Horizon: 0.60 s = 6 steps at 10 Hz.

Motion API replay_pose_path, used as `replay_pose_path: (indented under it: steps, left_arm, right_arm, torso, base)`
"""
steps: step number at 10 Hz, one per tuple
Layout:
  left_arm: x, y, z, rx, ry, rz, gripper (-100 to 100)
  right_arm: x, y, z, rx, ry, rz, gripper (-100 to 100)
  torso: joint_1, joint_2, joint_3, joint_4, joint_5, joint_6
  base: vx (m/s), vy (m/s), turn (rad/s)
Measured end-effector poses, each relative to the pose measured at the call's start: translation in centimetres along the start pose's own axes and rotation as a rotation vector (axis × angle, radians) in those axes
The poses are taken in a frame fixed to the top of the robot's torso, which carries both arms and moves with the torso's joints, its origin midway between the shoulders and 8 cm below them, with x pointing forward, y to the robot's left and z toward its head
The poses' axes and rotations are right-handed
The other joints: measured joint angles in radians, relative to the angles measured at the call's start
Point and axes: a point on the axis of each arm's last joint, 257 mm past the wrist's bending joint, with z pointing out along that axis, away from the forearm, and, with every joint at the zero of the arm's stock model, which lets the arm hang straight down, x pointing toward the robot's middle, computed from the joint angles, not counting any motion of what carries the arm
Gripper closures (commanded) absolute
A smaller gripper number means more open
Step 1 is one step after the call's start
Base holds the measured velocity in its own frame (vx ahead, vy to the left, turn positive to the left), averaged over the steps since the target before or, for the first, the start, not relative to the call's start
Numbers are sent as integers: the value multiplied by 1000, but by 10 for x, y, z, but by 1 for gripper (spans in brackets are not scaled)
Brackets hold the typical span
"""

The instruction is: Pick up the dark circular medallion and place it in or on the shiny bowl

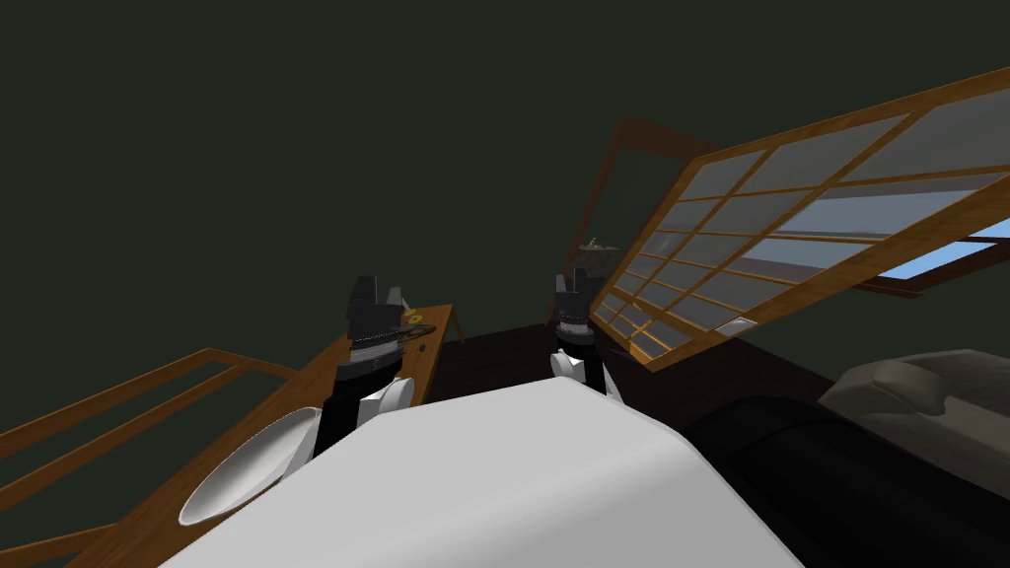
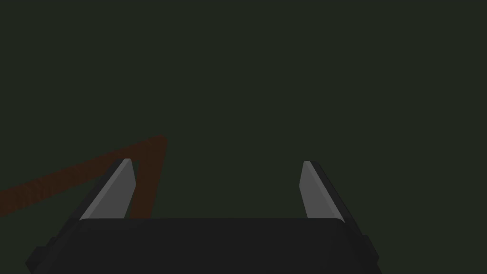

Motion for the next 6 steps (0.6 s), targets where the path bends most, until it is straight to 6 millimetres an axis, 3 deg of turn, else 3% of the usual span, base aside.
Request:
replay_pose_path:
  steps: [4, 6]
  left_arm:
    - [9, 22, -3, -49, 67, 4, -100]
    - [14, 44, -7, -103, 94, -2, -100]
  right_arm:
    - [0, 0, 0, 0, 0, 0, 0]
    - [0, 0, 0, 0, 0, 0, 0]
  torso:
    - [1, -2, -1, 0, 0, 0]
    - [0, -3, -2, -1, 0, 0]
  base:
    - [24, 2, 22]
    - [42, 4, 37]
